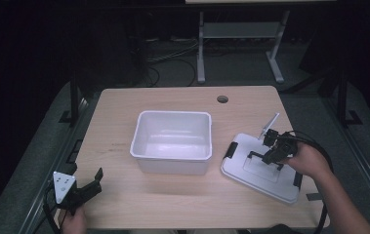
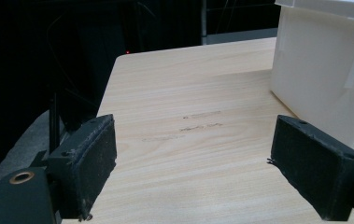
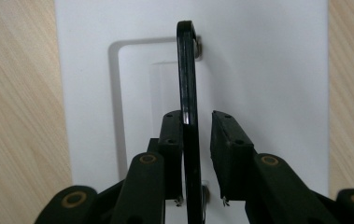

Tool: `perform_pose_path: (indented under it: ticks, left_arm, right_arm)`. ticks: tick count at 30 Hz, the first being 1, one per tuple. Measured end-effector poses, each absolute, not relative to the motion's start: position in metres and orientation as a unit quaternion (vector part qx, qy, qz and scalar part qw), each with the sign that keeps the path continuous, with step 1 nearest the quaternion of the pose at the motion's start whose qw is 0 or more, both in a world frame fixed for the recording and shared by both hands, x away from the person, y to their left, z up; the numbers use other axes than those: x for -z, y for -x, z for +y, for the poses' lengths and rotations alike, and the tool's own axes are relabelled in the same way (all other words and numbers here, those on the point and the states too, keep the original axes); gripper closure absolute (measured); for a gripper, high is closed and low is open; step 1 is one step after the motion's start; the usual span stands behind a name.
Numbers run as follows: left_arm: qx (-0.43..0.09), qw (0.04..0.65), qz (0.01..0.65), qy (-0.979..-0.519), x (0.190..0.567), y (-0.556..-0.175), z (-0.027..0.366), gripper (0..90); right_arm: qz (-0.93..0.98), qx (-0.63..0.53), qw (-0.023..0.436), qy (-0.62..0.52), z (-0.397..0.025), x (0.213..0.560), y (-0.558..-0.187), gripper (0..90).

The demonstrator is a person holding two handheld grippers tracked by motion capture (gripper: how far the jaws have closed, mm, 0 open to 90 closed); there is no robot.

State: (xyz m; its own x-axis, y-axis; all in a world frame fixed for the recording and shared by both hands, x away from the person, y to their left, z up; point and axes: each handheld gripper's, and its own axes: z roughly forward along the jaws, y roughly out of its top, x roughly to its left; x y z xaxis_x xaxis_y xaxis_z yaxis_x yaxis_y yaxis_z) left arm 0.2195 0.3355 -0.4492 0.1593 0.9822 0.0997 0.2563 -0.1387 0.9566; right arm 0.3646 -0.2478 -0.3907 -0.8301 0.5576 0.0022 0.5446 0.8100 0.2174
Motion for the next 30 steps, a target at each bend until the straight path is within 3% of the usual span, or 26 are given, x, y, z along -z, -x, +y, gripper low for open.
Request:
perform_pose_path:
  ticks: [30]
  left_arm:
    - [-0.415, 0.437, 0.498, -0.623, 0.4495, -0.2196, 0.3371, 13.6]
  right_arm:
    - [0.956, -0.090, 0.020, -0.277, -0.2497, 0.3893, -0.3745, 80.9]
